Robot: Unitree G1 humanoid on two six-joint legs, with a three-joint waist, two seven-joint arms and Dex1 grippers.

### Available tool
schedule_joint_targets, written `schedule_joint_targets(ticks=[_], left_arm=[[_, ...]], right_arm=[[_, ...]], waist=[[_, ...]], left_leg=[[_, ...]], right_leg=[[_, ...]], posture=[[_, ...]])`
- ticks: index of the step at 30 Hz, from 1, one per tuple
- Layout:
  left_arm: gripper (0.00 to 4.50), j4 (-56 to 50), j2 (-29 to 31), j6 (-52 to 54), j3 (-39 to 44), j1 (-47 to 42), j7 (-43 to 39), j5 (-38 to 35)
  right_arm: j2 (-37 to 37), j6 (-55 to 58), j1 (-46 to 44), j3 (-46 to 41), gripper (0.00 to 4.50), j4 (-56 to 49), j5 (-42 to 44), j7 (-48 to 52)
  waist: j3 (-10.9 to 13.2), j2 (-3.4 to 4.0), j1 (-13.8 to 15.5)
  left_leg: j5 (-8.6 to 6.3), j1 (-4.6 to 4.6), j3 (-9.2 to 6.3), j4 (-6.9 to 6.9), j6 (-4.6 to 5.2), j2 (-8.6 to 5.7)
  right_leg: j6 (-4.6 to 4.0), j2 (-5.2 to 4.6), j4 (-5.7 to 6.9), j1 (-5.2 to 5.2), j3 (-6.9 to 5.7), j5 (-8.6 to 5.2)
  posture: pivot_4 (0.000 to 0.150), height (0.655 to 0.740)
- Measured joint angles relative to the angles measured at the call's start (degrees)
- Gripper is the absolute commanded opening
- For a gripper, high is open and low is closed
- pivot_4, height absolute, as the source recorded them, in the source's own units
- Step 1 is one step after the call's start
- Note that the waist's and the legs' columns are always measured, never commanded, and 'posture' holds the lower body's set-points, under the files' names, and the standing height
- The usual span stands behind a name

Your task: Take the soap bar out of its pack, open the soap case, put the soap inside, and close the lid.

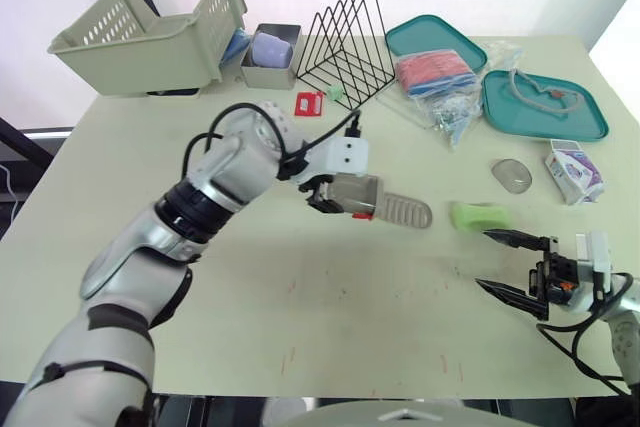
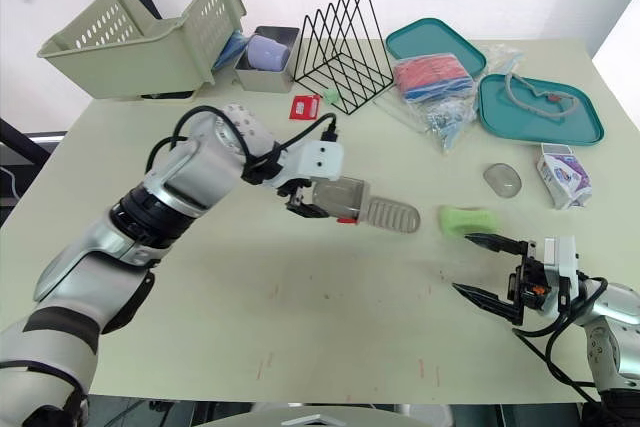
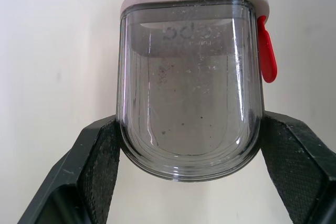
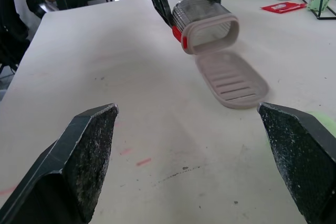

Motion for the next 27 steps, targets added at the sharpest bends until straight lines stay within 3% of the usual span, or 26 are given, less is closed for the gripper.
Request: schedule_joint_targets(ticks=[7,11,12,23,27], left_arm=[[3.44,-1.17,4.80,-1.17,2.62,4.84,-2.19,-2.77],[3.44,-1.16,4.28,-2.98,6.41,7.00,-1.54,-5.56],[4.46,-1.04,3.39,-3.95,7.37,7.60,-0.70,-6.55],[4.48,2.22,1.03,-10.20,9.53,9.02,2.40,-8.50],[4.48,2.10,0.80,-9.87,14.24,9.76,1.96,-13.10]], right_arm=[[-0.05,-0.42,0.72,-0.02,4.44,0.04,-0.67,-0.01],[-0.08,-0.45,0.92,-0.02,4.44,0.05,-0.83,0.02],[-0.12,-0.45,0.92,-0.02,4.50,0.05,-0.86,0.03],[-0.38,-0.43,0.84,-0.01,4.50,0.05,-0.94,0.16],[-0.96,0.09,0.03,0.02,4.50,-0.05,-0.94,0.08]], waist=[[0.00,0.00,0.16],[0.00,0.00,0.21],[0.00,0.00,0.23],[0.00,0.00,0.11],[0.00,0.00,0.08]], left_leg=[[0.00,-0.02,0.00,0.01,0.00,0.00],[0.00,-0.02,0.01,0.02,0.00,0.00],[0.00,-0.02,0.00,0.03,0.00,0.00],[0.00,0.00,0.00,0.03,0.00,0.00],[0.00,-0.01,0.00,0.03,0.00,0.00]], right_leg=[[0.00,-0.01,0.00,0.00,-0.01,0.00],[0.00,-0.03,0.00,0.01,-0.02,0.00],[0.00,-0.03,0.00,0.01,-0.02,0.00],[0.00,-0.01,0.02,0.01,-0.01,0.00],[0.00,-0.02,0.03,0.00,-0.02,0.00]], posture=[[0.150,0.7400],[0.150,0.7400],[0.150,0.7400],[0.150,0.7400],[0.150,0.7400]])
